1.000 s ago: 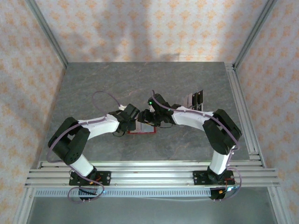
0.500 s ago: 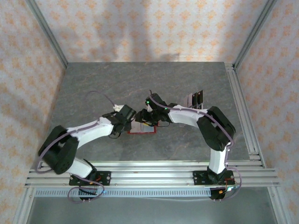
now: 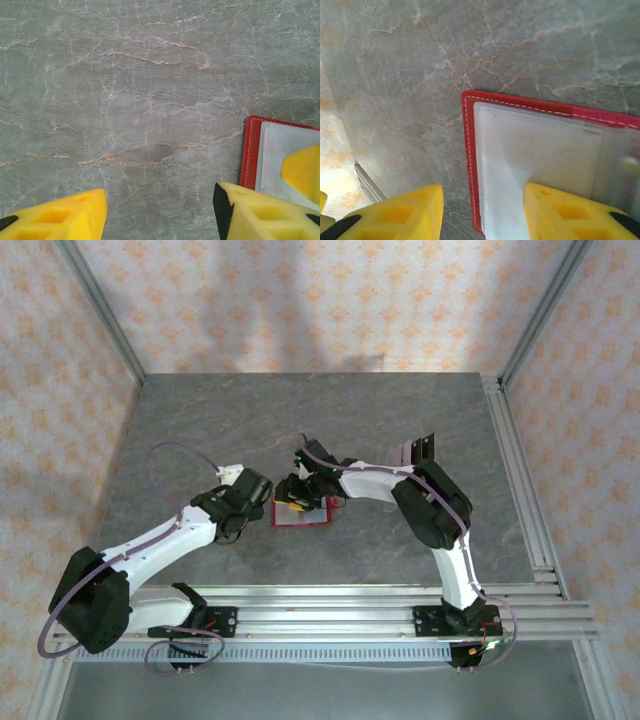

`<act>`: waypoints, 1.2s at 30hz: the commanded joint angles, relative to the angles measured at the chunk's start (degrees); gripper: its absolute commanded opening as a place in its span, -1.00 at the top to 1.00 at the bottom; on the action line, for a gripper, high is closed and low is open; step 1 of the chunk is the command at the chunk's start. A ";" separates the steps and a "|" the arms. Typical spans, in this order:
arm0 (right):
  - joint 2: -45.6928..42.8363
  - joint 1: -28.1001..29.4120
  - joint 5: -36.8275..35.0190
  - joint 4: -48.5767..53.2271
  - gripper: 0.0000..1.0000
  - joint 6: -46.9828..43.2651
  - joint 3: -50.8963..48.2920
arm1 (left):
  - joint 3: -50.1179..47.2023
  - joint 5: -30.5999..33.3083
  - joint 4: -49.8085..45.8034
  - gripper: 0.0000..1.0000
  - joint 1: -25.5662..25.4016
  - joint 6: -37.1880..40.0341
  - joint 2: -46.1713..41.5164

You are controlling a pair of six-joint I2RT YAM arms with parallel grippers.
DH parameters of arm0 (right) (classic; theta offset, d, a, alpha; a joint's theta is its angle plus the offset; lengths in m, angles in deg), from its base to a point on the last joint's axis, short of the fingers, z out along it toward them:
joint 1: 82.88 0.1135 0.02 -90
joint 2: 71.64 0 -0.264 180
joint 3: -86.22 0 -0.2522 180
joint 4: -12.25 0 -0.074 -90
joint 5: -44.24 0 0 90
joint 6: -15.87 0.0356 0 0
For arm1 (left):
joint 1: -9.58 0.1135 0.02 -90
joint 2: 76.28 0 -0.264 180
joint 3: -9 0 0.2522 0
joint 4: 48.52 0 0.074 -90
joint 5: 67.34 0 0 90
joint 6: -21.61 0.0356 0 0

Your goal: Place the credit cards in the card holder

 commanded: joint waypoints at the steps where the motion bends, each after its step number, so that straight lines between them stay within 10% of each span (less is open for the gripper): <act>1: -2.12 -0.13 0.64 1.08 0.08 -0.23 1.19 | 0.94 0.10 -0.75 -0.19 0.46 0.40 1.23; 9: -16.42 -3.81 -4.21 9.71 0.07 -5.48 -0.87 | 2.91 -3.50 2.66 -0.20 0.37 3.64 5.68; 17: -26.12 -9.32 -27.69 34.97 0.07 -20.67 -1.78 | 5.06 -6.56 5.81 -0.21 0.40 5.39 10.45; 36: -22.65 -19.08 -44.41 47.09 0.28 -30.76 -0.62 | 6.47 -8.45 9.20 -0.21 0.28 5.39 17.10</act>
